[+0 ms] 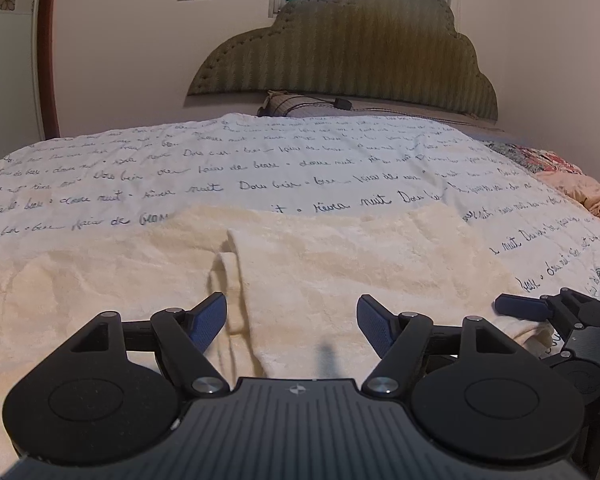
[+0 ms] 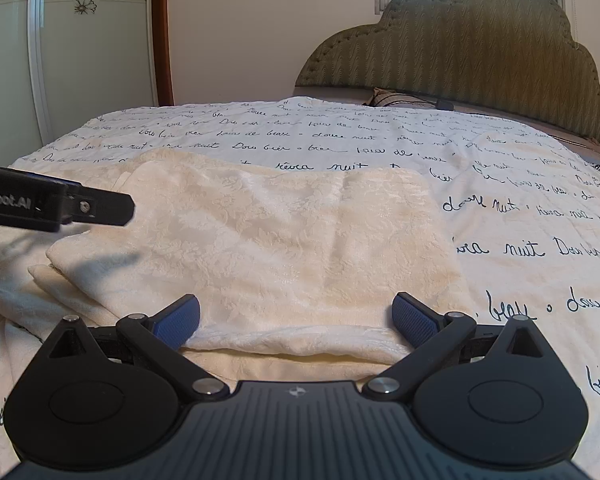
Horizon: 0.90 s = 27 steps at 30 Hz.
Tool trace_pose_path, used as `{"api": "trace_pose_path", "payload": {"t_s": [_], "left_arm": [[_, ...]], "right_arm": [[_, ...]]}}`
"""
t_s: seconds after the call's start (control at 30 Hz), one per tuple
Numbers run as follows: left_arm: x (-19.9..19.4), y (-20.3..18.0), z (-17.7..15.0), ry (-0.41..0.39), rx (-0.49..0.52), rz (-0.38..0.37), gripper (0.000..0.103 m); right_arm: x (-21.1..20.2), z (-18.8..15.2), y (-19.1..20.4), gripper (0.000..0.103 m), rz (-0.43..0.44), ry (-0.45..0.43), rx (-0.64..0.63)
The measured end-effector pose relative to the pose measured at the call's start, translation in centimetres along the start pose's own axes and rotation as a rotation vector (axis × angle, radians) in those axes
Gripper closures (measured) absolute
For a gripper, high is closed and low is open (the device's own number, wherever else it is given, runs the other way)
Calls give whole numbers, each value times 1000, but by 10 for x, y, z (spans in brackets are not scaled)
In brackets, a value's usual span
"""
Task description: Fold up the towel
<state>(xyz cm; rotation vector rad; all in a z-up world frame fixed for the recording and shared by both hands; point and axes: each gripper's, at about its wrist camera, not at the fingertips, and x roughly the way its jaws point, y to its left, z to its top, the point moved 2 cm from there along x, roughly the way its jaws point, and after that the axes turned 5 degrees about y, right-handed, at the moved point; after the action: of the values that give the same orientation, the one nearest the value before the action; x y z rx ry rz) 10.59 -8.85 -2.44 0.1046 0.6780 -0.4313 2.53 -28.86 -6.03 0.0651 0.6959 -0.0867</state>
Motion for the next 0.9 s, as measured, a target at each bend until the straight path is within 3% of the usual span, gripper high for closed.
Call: {"api": "trace_pose_path", "payload": {"t_s": [0.2,0.73,0.83,0.9], "left_arm": [[-25,32,4,-28,-47,68,21],[-106,174,-12,-62,-237,317,17],[-123,202,-20,-67,-302,338,17],[-132,219,-24,-69,-349,345,17]], "right_arm": [[7,3,3,0,-14,20,-11],[8,13,1,0,3,53,4],[-20,28,8,0,-18,-49,66],[-49,43,36,0,24,-180,-40]]}}
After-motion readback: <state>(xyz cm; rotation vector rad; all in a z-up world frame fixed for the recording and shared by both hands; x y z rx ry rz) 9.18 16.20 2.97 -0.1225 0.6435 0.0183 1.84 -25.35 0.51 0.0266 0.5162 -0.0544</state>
